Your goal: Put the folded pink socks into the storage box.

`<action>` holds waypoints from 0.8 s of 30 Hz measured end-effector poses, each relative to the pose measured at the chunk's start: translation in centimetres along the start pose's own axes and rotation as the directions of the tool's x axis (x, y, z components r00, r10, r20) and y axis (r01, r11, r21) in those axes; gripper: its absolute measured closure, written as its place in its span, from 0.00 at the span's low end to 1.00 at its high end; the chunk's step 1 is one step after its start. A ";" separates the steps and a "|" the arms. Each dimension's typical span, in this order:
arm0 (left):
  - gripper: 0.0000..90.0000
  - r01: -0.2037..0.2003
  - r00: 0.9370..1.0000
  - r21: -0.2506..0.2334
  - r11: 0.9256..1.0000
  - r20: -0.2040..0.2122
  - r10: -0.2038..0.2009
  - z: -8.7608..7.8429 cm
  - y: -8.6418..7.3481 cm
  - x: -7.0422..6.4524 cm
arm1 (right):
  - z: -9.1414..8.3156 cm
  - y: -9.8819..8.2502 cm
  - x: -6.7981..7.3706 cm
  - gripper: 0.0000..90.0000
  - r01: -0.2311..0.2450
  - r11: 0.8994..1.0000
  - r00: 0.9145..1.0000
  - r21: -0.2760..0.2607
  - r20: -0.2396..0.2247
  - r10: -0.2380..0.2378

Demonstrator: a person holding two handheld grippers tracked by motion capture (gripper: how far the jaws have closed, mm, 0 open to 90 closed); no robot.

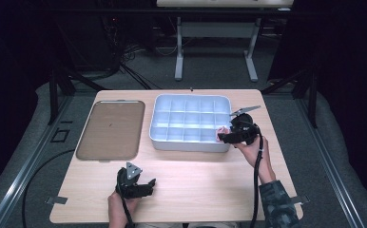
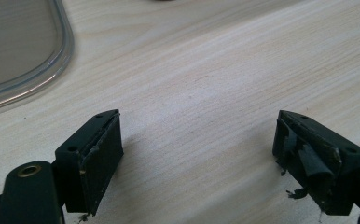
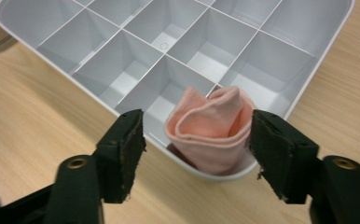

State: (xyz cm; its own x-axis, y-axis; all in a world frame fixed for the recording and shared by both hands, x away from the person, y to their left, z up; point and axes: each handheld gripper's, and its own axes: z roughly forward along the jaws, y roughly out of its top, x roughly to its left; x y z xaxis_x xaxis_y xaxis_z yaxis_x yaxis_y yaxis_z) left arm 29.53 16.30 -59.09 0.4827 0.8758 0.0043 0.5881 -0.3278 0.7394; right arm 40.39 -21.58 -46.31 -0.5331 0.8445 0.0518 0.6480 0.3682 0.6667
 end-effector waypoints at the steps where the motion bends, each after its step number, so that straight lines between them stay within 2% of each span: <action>1: 0.17 0.000 1.000 0.000 1.000 0.000 0.000 0.0 0.0 0.0 | -0.3 -0.2 0.2 0.32 0.006 1.000 1.000 -0.003 -0.004 -0.006; 8: 0.17 0.000 1.000 0.000 1.000 0.000 0.000 0.0 0.0 0.0 | -2.4 -1.8 1.5 0.18 0.050 0.998 0.999 -0.024 -0.001 -0.050; 13: 0.17 0.000 1.000 0.000 1.000 0.000 0.000 0.0 0.0 0.0 | -3.4 -3.2 2.3 0.15 0.062 0.997 0.998 -0.049 -0.005 -0.063; 19: 0.17 0.000 1.000 0.000 1.000 -0.001 0.000 0.0 0.0 0.0 | -4.3 -5.1 2.7 0.07 0.079 0.994 0.997 -0.075 -0.003 -0.079; 24: 0.17 0.000 1.000 0.000 1.000 -0.001 0.000 0.0 0.0 0.0 | -4.4 -6.9 2.8 0.00 0.069 0.994 0.998 -0.089 -0.005 -0.070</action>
State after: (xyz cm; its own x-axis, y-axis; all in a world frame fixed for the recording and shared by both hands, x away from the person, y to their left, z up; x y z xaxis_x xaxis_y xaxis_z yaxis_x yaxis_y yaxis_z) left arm 29.53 16.30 -59.09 0.4825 0.8759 0.0047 0.5878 -0.3278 0.7396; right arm 32.02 -23.46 -47.49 -0.5800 0.8146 0.0088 0.5586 0.3898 0.7322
